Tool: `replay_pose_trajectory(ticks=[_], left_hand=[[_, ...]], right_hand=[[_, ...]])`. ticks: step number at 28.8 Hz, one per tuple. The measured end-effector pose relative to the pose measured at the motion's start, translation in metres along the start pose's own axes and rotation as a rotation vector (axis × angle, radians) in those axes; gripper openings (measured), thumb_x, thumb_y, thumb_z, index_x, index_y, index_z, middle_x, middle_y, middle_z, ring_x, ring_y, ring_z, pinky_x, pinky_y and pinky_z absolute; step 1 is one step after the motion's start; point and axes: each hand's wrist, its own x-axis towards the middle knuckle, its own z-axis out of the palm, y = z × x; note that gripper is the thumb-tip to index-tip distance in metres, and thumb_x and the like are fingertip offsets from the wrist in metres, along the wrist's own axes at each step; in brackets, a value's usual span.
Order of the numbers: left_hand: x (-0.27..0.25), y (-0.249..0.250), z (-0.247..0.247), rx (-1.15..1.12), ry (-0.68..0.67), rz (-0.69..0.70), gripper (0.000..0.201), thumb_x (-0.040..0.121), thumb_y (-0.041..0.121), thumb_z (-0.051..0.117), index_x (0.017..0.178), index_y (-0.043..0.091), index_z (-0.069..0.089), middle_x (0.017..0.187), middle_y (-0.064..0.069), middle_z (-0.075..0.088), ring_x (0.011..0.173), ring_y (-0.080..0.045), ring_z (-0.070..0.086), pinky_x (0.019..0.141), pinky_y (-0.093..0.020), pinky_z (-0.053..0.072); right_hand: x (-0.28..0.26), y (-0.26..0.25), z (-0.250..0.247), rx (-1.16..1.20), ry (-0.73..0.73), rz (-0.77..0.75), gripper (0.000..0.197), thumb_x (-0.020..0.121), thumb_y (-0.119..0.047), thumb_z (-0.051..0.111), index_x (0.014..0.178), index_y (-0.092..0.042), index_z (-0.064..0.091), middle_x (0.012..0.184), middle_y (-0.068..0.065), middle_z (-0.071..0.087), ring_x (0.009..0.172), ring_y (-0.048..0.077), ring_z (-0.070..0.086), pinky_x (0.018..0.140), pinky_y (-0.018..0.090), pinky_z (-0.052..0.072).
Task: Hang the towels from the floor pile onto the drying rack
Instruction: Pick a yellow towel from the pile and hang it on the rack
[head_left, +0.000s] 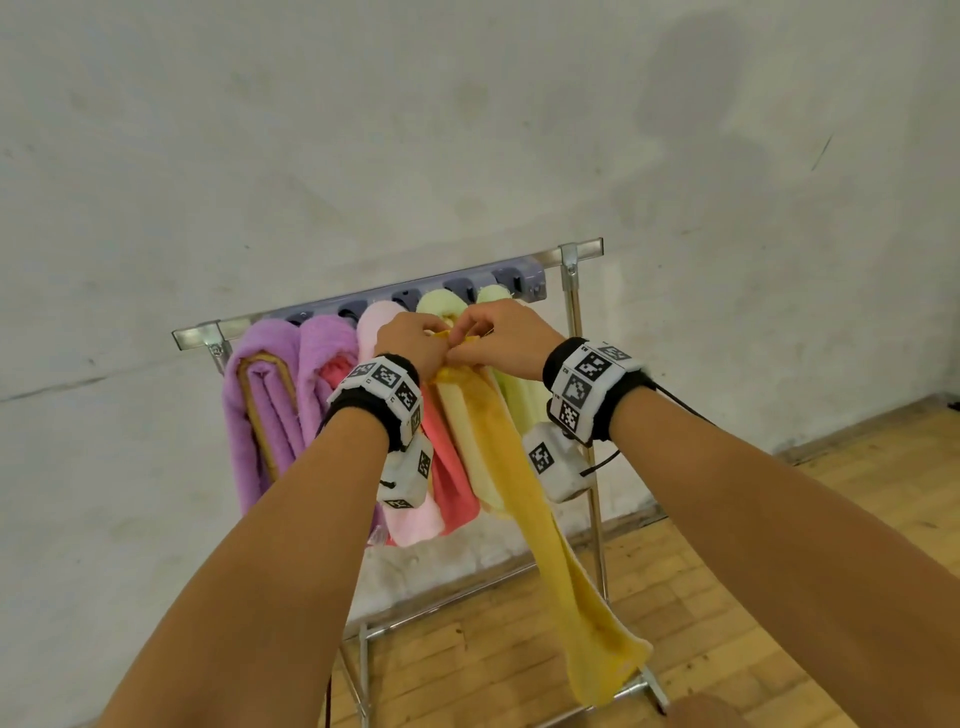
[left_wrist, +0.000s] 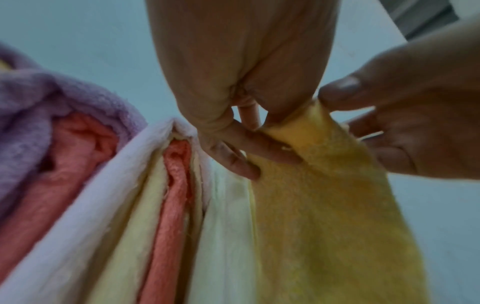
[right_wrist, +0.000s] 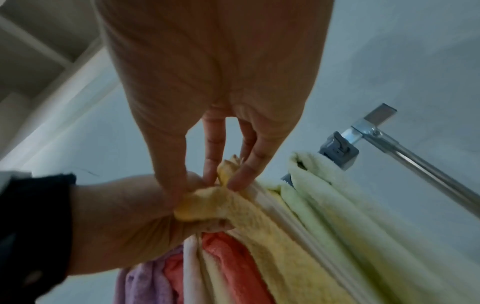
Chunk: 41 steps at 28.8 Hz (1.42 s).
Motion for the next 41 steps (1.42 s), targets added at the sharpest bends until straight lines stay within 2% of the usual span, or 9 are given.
replay_pose_trajectory(ticks=[4,8,13,17,21,27,32,35,41], left_hand=[[0.001,-0.003,0.0,-0.114,0.01,-0.078,0.021,0.09,0.01,0.052,0.09,0.019,0.071,0.09,-0.004,0.069,0.08,-0.021,0.064,0.072,-0.03,0.055],[-0.002,-0.005,0.001,-0.286,0.005,-0.125,0.018,0.091,0.008,0.053,0.084,0.01,0.07,0.082,-0.005,0.071,0.074,-0.018,0.071,0.082,-0.035,0.059],[-0.007,0.001,-0.008,-0.427,-0.003,-0.16,0.016,0.087,0.018,0.054,0.073,0.014,0.061,0.075,-0.004,0.058,0.073,-0.022,0.058,0.072,-0.037,0.052],[-0.011,0.006,-0.003,-0.528,-0.134,-0.143,0.022,0.088,-0.003,0.049,0.1,0.011,0.061,0.086,-0.002,0.058,0.081,-0.017,0.056,0.065,-0.025,0.054],[-0.015,0.004,-0.003,-0.585,-0.111,-0.109,0.011,0.086,0.006,0.065,0.094,0.013,0.066,0.086,-0.008,0.066,0.082,-0.02,0.064,0.078,-0.034,0.058],[-0.017,0.01,-0.008,-0.551,-0.13,-0.04,0.024,0.082,-0.01,0.062,0.095,0.01,0.065,0.074,-0.005,0.065,0.065,-0.014,0.062,0.059,-0.022,0.054],[-0.016,0.01,-0.008,-0.641,-0.151,-0.078,0.004,0.085,0.009,0.068,0.087,0.012,0.068,0.086,-0.002,0.068,0.085,-0.018,0.065,0.076,-0.029,0.056],[-0.02,0.008,-0.001,-0.745,-0.258,-0.067,0.019,0.089,0.019,0.07,0.107,0.011,0.071,0.103,-0.004,0.075,0.099,-0.023,0.07,0.087,-0.036,0.057],[-0.013,0.015,-0.002,-0.957,-0.076,-0.063,0.031,0.092,0.026,0.067,0.121,0.015,0.066,0.11,-0.005,0.073,0.096,-0.021,0.07,0.074,-0.032,0.057]], right_hand=[[0.001,0.0,0.002,-0.27,-0.082,-0.021,0.038,0.072,-0.042,0.083,0.098,-0.021,0.066,0.09,-0.015,0.055,0.081,-0.001,0.048,0.062,0.015,0.034],[0.007,0.005,0.004,-0.392,0.014,-0.04,0.02,0.083,-0.025,0.068,0.093,-0.008,0.068,0.08,0.001,0.058,0.071,0.016,0.05,0.059,0.025,0.037],[0.011,0.013,-0.004,-0.052,0.115,0.081,0.007,0.078,-0.012,0.069,0.073,-0.007,0.069,0.068,0.005,0.056,0.063,0.016,0.05,0.059,0.028,0.041],[0.013,0.015,-0.009,0.143,0.178,0.114,0.013,0.077,-0.005,0.073,0.07,-0.016,0.069,0.073,0.005,0.061,0.073,0.02,0.056,0.071,0.036,0.05],[0.013,0.019,-0.013,0.196,0.175,0.119,0.015,0.078,-0.008,0.075,0.071,-0.019,0.068,0.074,0.002,0.062,0.077,0.019,0.058,0.079,0.039,0.053],[0.003,0.015,-0.026,-0.013,0.117,0.044,0.019,0.089,-0.033,0.069,0.092,-0.016,0.078,0.074,-0.005,0.065,0.071,0.012,0.056,0.069,0.027,0.046],[0.003,0.02,-0.034,0.247,0.218,0.08,0.016,0.084,-0.021,0.077,0.098,-0.015,0.079,0.098,0.004,0.075,0.097,0.021,0.069,0.093,0.038,0.056],[0.001,0.02,-0.034,0.411,0.249,0.086,0.021,0.083,-0.019,0.077,0.103,-0.012,0.077,0.105,0.012,0.073,0.101,0.03,0.068,0.092,0.046,0.057],[-0.006,0.038,-0.028,0.515,0.002,0.271,0.05,0.079,-0.031,0.081,0.123,-0.013,0.065,0.118,0.006,0.071,0.109,0.022,0.067,0.098,0.045,0.054]])
